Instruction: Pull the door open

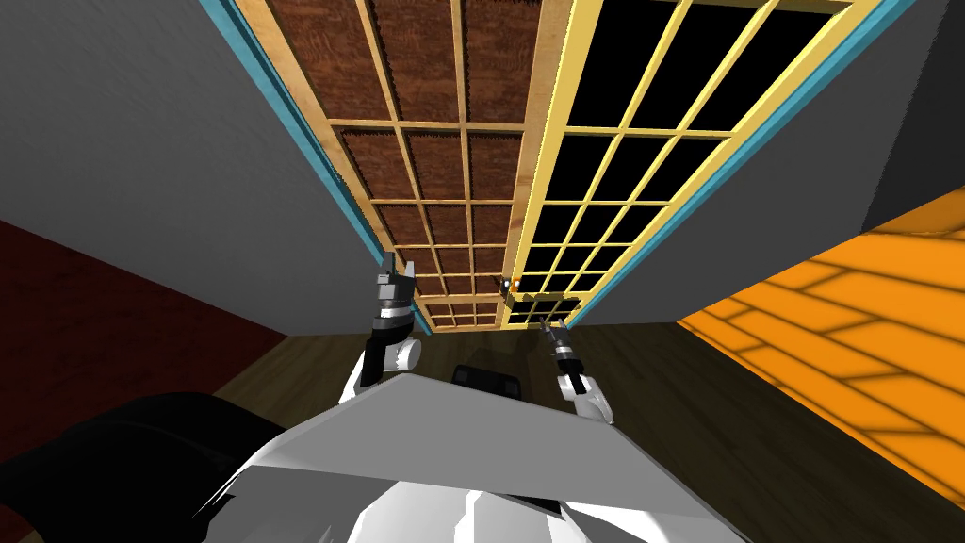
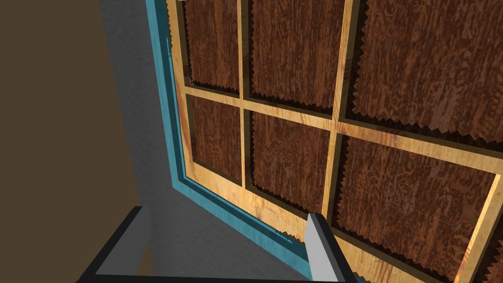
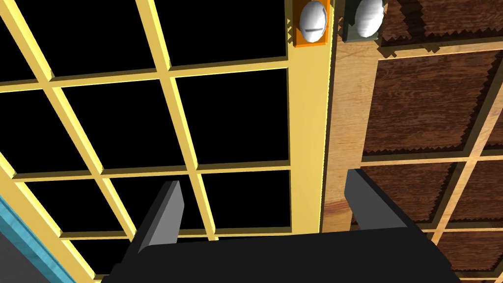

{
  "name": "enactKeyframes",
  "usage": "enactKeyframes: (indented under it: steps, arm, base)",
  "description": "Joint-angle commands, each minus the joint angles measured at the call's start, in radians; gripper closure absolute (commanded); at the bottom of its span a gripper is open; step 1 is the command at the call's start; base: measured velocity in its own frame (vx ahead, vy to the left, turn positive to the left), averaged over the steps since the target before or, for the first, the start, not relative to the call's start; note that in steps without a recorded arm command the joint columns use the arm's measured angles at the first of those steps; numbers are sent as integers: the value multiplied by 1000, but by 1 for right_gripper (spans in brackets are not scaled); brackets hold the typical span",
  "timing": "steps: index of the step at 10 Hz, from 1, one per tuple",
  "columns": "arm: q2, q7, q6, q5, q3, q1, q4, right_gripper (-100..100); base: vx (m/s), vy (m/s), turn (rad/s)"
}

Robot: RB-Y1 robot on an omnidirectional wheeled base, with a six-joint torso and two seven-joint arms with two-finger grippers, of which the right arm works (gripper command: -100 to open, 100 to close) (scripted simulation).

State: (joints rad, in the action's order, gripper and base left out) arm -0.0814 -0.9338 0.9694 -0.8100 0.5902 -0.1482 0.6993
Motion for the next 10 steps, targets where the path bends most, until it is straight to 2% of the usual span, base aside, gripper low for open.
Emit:
enactKeyframes:
  steps: [1,4,6,9,10]
  arm:
    - [4,-24,10,-20,11,-13,-31,-100]
    - [11,-75,34,-60,36,-47,-108,-100]
    - [12,-86,39,-69,41,-54,-125,-100]
    - [18,-127,57,-101,61,-82,-187,-100]
    - [18,-127,57,-101,61,-82,-187,-100]
  base:
    - [106,38,-12]
    - [103,31,-16]
    - [104,26,-6]
    - [78,25,-8]
    - [92,31,-6]
